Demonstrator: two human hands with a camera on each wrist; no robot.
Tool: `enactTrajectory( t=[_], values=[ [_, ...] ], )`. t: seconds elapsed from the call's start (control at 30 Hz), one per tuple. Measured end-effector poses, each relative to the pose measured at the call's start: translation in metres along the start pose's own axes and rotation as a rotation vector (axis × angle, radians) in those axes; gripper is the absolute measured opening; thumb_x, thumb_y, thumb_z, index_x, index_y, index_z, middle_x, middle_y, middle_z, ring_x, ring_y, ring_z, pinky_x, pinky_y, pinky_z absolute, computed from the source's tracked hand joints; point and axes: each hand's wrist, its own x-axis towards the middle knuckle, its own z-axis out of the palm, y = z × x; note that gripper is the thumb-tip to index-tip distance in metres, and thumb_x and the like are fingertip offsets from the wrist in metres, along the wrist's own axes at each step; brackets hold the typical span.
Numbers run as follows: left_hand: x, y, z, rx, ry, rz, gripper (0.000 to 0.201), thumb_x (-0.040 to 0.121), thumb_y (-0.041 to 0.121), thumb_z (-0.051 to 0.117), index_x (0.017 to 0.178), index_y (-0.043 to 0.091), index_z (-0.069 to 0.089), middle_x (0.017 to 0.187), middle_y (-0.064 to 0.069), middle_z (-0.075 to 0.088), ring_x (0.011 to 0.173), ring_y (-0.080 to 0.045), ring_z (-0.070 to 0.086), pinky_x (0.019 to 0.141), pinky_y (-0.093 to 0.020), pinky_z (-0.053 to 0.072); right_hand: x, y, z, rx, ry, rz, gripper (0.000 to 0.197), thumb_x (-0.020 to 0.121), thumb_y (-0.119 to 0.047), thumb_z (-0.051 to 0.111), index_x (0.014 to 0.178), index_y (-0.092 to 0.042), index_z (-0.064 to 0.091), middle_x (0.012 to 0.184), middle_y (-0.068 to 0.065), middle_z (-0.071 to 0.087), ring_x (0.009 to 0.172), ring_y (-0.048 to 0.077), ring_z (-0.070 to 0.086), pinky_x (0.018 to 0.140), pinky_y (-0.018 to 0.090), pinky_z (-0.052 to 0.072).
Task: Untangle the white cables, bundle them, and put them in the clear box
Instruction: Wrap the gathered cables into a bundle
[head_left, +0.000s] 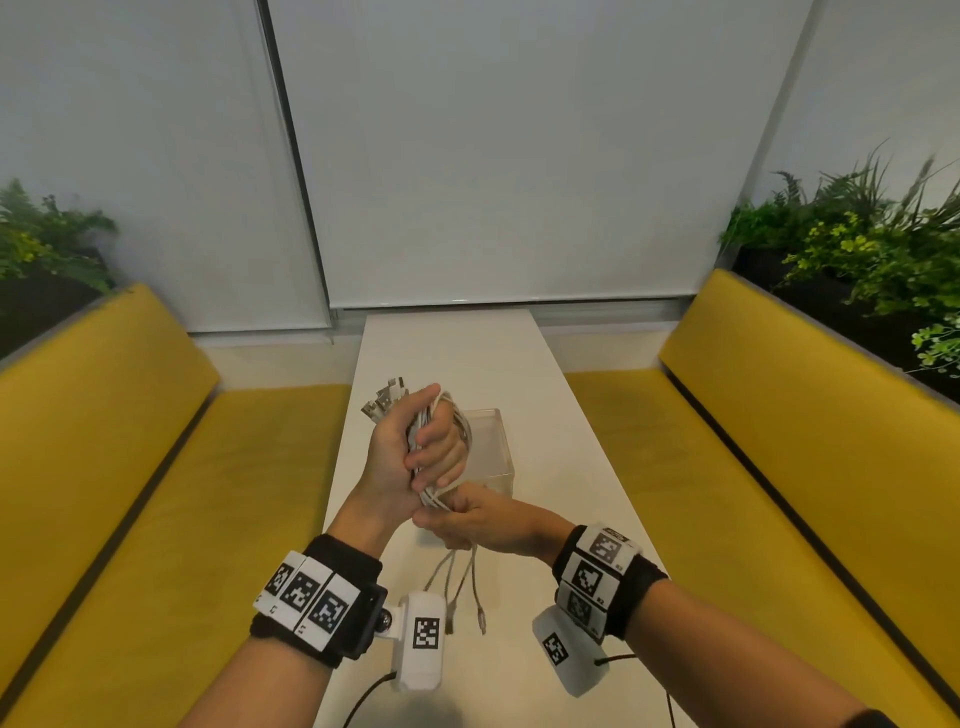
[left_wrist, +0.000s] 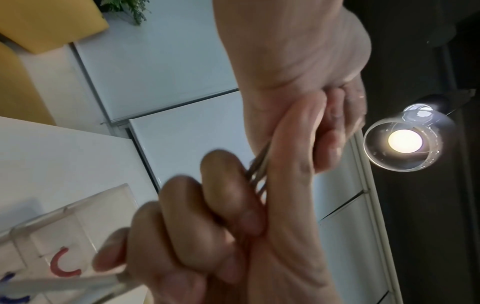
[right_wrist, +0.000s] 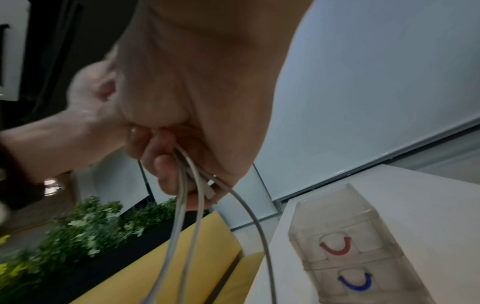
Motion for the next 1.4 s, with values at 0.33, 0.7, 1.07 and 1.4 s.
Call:
enactTrajectory(
  t=[0.33, 0.7, 1.07, 1.4],
  values=[
    [-0.017, 0.002, -0.003, -0.081, -0.433, -0.318, 0.04, 0.098, 0.021, 0.044, 0.06, 0.012, 0.035, 0.044, 0.004, 0.039, 0.035, -0.011, 0.032, 0.039, -0.021, 0.027, 0.004, 0.003, -0.046, -0.077, -0.228, 0.267, 0.053, 0.084, -0.031, 0.075, 0.107, 0.011, 0.053, 0.076, 0.017, 0.042, 0.052, 0.019, 0.036, 0.042, 0.023, 0.039],
    [-0.022, -0.013, -0.014, 0.133, -0.518, -0.612, 0.039, 0.094, 0.03, 0.052, 0.057, 0.024, 0.04, 0.04, 0.01, 0.036, 0.032, -0.009, 0.031, 0.038, -0.014, 0.033, -0.005, -0.014, -0.067, -0.202, -0.402, 0.494, 0.026, 0.1, -0.006, 0.045, 0.079, -0.011, 0.059, 0.052, -0.009, 0.053, 0.042, 0.005, 0.047, 0.046, 0.019, 0.049],
    [-0.023, -0.029, -0.008, 0.803, -0.138, -0.817, 0.039, 0.085, 0.017, 0.055, 0.048, 0.022, 0.044, 0.042, 0.007, 0.04, 0.031, -0.007, 0.029, 0.036, -0.016, 0.022, -0.006, -0.003, -0.061, -0.004, -0.241, 0.606, 0.029, 0.1, -0.022, 0.032, 0.077, -0.012, 0.048, 0.057, -0.004, 0.047, 0.043, 0.008, 0.038, 0.04, 0.019, 0.033],
    [-0.022, -0.06, -0.001, 1.38, -0.213, -0.935, 0.015, 0.085, 0.03, 0.063, 0.073, 0.021, 0.059, 0.07, 0.002, 0.057, 0.063, -0.015, 0.049, 0.061, -0.025, 0.045, 0.01, 0.007, -0.045, -0.275, -0.272, 0.586, 0.091, 0.08, -0.081, 0.038, 0.109, 0.003, 0.058, 0.089, 0.015, 0.061, 0.072, 0.024, 0.057, 0.068, 0.036, 0.054]
  ],
)
